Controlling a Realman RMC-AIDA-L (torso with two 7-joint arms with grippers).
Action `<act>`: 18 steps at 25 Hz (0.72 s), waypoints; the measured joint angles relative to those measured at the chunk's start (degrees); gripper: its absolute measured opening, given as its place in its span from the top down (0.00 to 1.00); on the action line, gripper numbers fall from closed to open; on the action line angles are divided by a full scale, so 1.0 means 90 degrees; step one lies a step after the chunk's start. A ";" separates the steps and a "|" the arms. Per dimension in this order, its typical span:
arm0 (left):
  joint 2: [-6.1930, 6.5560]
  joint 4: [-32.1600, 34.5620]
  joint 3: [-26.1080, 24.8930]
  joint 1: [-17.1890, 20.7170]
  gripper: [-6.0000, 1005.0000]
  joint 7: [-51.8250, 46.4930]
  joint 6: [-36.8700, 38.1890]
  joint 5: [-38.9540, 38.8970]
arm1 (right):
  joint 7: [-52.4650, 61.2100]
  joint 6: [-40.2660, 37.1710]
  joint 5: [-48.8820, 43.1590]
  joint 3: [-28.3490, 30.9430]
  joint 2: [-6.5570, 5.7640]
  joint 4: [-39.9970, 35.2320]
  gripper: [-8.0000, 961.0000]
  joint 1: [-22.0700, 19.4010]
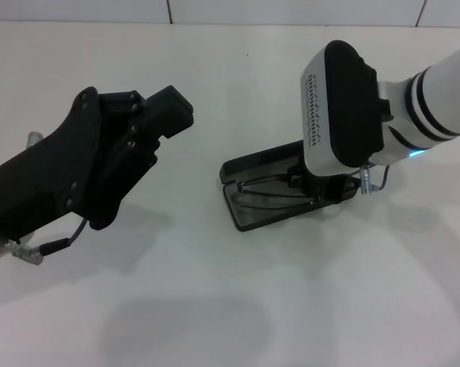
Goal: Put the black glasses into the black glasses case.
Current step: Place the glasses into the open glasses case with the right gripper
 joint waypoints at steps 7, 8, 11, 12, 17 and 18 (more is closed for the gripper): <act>-0.0004 -0.0007 0.0000 -0.0001 0.96 0.0000 0.0000 0.0000 | 0.0000 -0.0018 -0.0318 -0.0186 0.0003 -0.0005 0.87 0.0015; -0.0005 -0.0007 0.0000 -0.0001 0.96 0.0000 0.0000 0.0000 | -0.0001 -0.0007 -0.0343 -0.0218 0.0003 -0.0006 0.87 0.0015; -0.0014 -0.0009 0.0000 -0.0001 0.96 0.0000 -0.0001 0.0000 | -0.0006 0.0038 -0.0469 -0.0297 0.0003 -0.0020 0.87 0.0015; -0.0017 -0.0009 0.0000 -0.0001 0.96 0.0000 -0.0002 0.0000 | -0.0008 0.0059 -0.0504 -0.0313 0.0003 -0.0023 0.87 0.0017; -0.0028 -0.0009 0.0000 0.0006 0.96 0.0024 -0.0007 0.0000 | -0.0012 0.0118 -0.0636 -0.0367 0.0001 -0.0036 0.87 0.0036; -0.0029 -0.0011 0.0000 0.0007 0.96 0.0036 -0.0007 0.0000 | -0.0014 0.0124 -0.0641 -0.0373 0.0001 -0.0036 0.87 0.0047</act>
